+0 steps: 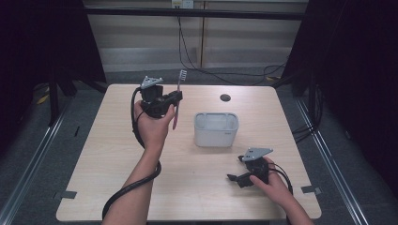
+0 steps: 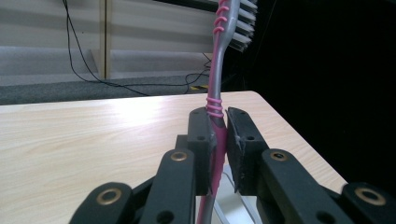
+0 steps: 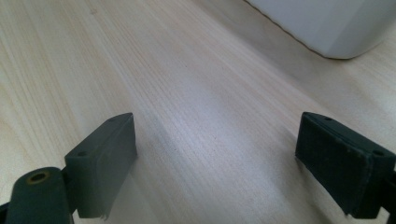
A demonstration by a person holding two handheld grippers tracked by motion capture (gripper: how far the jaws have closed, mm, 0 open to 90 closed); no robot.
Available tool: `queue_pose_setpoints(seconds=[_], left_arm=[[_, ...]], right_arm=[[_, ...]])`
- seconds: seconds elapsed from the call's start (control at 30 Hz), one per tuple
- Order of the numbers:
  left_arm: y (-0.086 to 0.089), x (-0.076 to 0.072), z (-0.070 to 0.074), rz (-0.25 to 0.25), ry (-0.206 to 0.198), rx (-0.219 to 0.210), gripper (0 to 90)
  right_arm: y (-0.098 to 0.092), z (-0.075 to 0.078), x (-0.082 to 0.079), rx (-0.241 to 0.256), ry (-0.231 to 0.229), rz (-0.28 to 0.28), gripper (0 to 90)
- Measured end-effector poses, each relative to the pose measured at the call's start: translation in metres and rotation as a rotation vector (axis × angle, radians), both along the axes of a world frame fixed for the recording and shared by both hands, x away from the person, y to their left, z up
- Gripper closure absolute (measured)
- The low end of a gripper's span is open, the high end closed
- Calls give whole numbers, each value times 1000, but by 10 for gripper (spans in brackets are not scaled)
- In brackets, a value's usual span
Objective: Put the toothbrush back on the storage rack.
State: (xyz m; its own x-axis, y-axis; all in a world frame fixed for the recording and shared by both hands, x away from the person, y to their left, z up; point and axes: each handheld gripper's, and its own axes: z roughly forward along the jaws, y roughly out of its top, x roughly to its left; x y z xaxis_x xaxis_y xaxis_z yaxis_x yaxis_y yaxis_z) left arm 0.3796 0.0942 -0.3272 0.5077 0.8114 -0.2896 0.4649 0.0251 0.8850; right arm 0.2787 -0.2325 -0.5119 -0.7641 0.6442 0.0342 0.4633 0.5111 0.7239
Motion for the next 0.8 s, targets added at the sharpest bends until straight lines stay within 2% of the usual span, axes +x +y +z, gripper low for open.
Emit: queue_pose_setpoints(seconds=[0.53, 0.67, 0.8], left_arm=[[-16, 5, 5, -4, -32, -29, 805], [-19, 7, 4, -9, -19, -29, 804], [-22, 8, 3, -14, -24, -35, 805]], right_arm=[[0, 0, 0, 0, 0, 0, 118], [0, 0, 0, -1, -1, 1, 118], [0, 0, 0, -1, 0, 1, 119]])
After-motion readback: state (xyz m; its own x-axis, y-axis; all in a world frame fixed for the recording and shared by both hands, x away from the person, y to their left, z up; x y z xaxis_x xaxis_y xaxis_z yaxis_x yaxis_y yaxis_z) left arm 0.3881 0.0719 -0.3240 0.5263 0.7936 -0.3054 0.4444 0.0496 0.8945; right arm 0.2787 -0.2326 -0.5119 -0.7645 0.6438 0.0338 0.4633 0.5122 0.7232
